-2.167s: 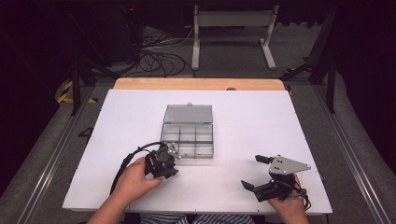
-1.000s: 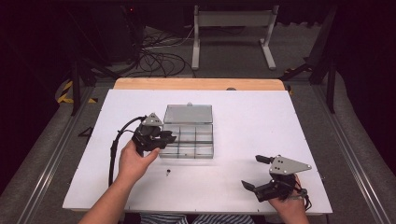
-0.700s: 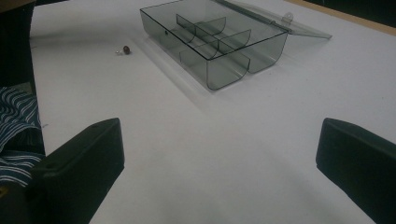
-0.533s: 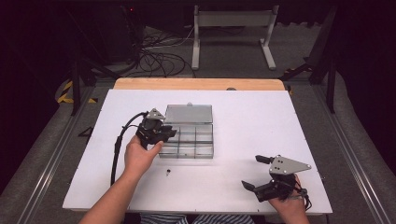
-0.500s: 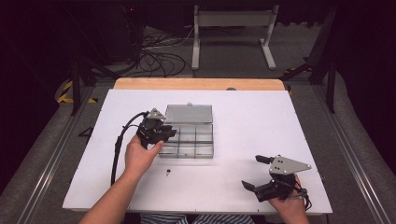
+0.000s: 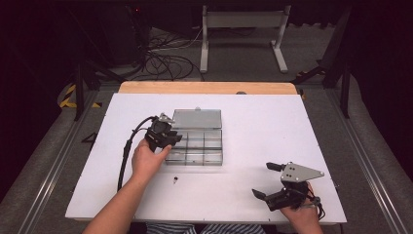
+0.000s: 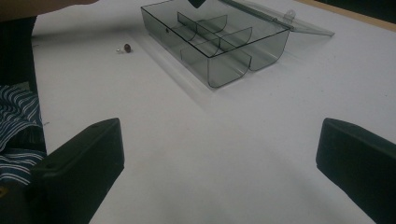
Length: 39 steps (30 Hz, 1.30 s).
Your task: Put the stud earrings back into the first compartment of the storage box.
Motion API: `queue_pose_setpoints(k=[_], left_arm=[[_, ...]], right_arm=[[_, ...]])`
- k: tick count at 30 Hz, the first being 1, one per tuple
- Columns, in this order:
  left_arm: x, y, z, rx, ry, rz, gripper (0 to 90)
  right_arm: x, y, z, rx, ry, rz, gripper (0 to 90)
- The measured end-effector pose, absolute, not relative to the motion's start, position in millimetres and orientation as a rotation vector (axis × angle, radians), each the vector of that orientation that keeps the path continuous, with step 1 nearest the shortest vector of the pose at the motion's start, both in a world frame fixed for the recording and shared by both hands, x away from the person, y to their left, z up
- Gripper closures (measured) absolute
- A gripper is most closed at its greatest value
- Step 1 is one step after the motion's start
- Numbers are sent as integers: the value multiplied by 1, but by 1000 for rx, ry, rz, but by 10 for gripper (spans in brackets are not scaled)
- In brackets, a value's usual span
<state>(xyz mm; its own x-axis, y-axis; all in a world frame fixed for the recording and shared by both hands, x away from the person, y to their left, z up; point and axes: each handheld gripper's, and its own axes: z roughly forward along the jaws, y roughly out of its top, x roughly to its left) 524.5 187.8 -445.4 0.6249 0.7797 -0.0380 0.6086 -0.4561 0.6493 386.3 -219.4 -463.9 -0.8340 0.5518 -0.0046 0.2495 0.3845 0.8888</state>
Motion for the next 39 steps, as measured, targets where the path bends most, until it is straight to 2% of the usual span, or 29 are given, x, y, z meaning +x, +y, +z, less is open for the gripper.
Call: queue_pose_setpoints(k=[14, 18, 26, 34, 39], left_arm=[[526, 187, -448, 2259, 1080, 358, 689], [525, 189, -445, 2222, 1075, 352, 586], [514, 195, -431, 2183, 1011, 342, 500], [482, 196, -408, 2182, 889, 366, 426], [458, 197, -395, 2176, 811, 330, 399]], right_arm=[[387, -218, -465, 701, 2360, 1431, 18], [387, -218, -465, 699, 2360, 1433, 17], [387, -218, -465, 697, 2362, 1435, 16], [386, -218, -465, 694, 2361, 1435, 16], [386, -217, -464, 692, 2362, 1436, 16]])
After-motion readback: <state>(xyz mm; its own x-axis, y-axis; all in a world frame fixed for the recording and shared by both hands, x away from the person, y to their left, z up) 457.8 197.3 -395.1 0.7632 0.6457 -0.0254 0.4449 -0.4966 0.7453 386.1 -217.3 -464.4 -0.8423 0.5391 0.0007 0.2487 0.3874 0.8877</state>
